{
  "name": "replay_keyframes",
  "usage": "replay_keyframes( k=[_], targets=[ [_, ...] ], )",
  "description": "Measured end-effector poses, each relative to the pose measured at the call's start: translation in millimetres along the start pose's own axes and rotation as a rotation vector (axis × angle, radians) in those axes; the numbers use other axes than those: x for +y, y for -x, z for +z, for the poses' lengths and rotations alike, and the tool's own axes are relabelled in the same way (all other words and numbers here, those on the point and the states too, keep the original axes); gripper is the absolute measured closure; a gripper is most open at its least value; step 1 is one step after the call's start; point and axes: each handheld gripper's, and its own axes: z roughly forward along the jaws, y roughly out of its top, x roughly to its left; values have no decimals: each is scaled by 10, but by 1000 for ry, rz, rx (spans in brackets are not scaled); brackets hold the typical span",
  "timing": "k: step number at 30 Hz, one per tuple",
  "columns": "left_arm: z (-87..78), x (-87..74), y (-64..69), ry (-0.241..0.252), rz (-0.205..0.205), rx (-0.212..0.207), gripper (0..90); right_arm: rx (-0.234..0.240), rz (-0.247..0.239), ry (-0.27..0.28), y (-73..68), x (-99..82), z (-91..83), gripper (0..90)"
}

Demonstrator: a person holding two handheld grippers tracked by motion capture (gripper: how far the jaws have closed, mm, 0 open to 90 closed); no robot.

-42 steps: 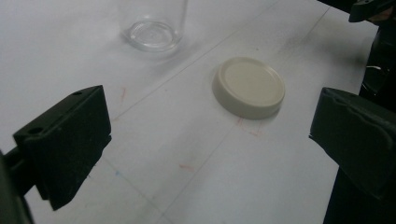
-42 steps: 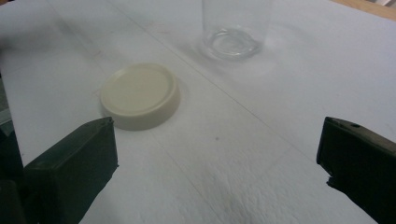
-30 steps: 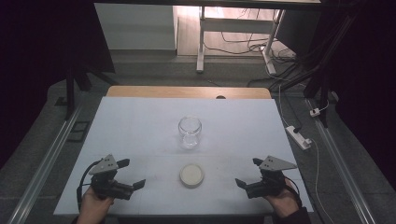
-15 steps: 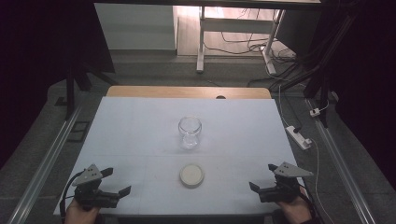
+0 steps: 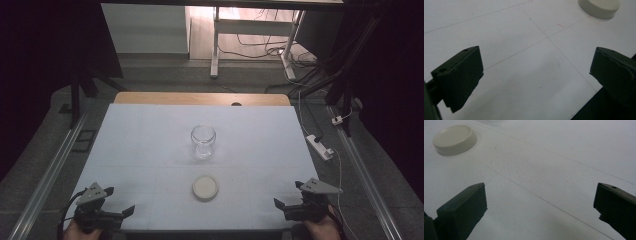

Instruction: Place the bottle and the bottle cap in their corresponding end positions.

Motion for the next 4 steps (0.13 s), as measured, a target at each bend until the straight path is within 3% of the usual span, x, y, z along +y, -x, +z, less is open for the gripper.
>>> replay_keyframes(
  k=[4],
  targets=[
    [3,5,-20,-2,-17,-6,0,-4,0,-6,-1,-2,3,0]
  ],
)
